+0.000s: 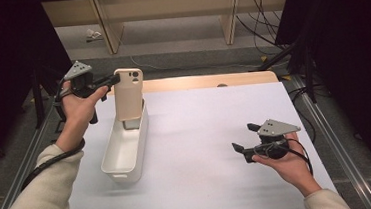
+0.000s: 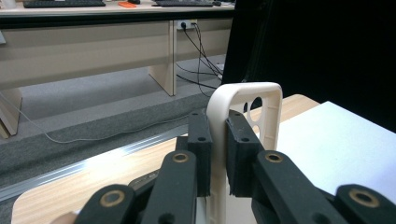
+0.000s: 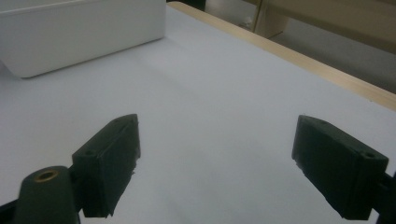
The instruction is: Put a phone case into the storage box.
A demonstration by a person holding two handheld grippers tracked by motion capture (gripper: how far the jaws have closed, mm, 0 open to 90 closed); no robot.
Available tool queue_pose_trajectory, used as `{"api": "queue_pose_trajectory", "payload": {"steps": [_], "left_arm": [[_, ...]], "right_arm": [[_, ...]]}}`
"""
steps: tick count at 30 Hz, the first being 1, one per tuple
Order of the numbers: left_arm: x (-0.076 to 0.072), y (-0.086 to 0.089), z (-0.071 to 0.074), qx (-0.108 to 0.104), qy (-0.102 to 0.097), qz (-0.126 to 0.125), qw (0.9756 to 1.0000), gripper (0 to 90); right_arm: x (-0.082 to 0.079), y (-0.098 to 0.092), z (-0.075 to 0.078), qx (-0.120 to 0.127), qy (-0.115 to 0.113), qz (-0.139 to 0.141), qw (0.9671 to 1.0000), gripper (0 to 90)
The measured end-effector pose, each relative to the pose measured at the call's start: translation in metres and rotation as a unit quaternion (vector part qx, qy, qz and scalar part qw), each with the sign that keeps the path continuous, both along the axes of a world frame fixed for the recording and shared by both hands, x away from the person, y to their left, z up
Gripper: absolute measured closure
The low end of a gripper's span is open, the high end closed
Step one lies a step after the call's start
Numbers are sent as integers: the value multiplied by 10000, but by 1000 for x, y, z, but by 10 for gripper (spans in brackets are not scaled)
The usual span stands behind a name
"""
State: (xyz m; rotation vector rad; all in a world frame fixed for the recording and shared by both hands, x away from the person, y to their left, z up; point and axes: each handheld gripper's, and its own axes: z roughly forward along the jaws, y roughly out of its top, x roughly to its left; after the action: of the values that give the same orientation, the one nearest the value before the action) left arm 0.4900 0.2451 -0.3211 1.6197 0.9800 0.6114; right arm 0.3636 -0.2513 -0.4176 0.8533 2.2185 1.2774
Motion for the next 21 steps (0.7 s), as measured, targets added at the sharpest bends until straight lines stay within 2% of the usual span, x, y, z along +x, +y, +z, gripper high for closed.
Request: {"api": "queue_pose_trajectory", "payload": {"steps": [10, 13, 21], "left_arm": [[5, 6, -11, 22, 14, 62, 10000, 818], [7, 7, -14, -39, 66, 94, 9999, 818], [12, 9, -24, 28, 112, 184, 9998, 818]], "right_arm": [[0, 0, 0, 9, -7, -1, 10000, 162], [0, 0, 0, 3, -1, 2, 10000, 162], [0, 0, 0, 19, 1, 7, 10000, 162]]}}
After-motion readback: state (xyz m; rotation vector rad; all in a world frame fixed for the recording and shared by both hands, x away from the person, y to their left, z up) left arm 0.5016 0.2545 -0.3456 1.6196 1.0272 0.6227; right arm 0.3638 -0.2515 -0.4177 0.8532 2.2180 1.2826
